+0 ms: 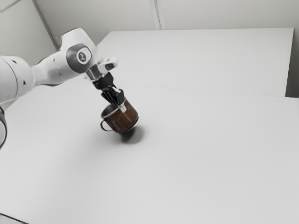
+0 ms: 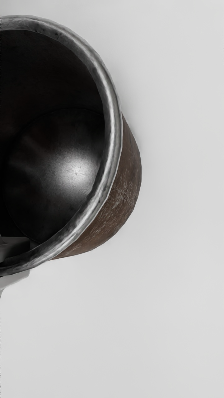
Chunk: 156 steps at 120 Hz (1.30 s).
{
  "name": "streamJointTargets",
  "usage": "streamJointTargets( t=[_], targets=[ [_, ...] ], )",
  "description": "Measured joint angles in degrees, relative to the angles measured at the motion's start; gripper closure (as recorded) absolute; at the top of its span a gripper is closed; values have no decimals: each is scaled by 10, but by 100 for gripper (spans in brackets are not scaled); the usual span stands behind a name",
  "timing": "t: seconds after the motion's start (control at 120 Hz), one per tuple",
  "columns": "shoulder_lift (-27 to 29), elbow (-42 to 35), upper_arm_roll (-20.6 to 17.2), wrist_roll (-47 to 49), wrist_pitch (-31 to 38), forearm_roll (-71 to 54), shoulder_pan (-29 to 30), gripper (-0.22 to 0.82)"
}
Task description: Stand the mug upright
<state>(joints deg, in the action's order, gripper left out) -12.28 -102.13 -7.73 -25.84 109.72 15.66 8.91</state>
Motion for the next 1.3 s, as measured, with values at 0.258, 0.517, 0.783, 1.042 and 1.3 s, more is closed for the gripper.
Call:
streamJointTargets(
  t=[0.258, 0.517, 0.783, 1.042, 1.3],
  targets=[
    [23, -49, -2, 23, 62, -152, -53, 79],
    [33, -86, -3, 57, 96, -230, -84, 79],
    [33, -99, -3, 93, 105, -264, -106, 79],
    [16, -99, -3, 123, 108, -270, -108, 79],
    [8, -110, -3, 151, 110, -271, -107, 78]
  ],
)
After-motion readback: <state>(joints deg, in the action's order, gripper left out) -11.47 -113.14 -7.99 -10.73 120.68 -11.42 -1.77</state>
